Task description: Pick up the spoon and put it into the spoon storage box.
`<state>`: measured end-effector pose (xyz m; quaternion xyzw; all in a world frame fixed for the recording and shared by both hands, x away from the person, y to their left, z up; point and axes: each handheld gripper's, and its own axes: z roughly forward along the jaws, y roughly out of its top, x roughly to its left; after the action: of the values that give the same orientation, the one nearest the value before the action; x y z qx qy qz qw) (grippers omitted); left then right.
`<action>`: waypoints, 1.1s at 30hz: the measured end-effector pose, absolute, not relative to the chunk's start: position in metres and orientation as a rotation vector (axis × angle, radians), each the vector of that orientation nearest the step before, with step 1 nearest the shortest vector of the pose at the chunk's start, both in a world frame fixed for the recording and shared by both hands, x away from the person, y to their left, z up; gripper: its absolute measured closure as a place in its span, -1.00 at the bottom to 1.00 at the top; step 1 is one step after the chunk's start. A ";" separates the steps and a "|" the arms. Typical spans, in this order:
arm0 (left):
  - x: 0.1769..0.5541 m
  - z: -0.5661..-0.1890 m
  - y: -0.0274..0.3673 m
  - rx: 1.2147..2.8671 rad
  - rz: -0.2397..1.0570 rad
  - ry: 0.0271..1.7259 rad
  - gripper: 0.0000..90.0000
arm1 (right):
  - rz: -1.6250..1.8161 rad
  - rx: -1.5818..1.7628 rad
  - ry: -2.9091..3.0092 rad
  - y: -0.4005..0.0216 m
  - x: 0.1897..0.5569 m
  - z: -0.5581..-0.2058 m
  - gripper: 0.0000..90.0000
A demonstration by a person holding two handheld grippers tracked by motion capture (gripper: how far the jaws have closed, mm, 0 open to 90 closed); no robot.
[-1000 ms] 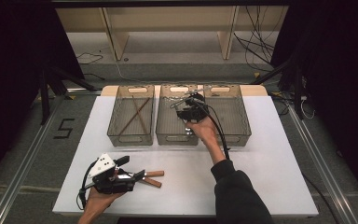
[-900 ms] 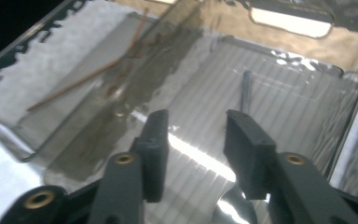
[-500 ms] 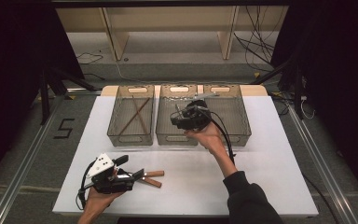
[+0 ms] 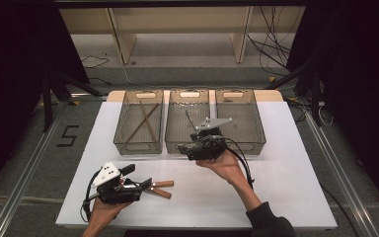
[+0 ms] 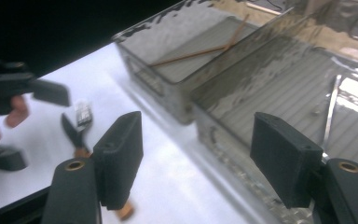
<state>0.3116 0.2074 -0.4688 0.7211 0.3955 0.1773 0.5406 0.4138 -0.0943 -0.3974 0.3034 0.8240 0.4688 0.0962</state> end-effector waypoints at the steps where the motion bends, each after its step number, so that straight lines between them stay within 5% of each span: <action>1: 0.312 -0.469 0.207 1.714 0.422 0.941 -0.64 | 1.395 0.889 2.446 -0.094 0.410 -0.398 -0.23; 33: 0.313 -0.467 0.222 1.663 0.472 0.994 -0.64 | 1.399 0.680 2.647 -0.045 0.363 -0.438 -0.27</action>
<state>0.3133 0.2217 -0.4675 0.7004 0.4186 0.1987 0.5429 0.3631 -0.0448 -0.4384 0.2214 0.8616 0.4554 0.0356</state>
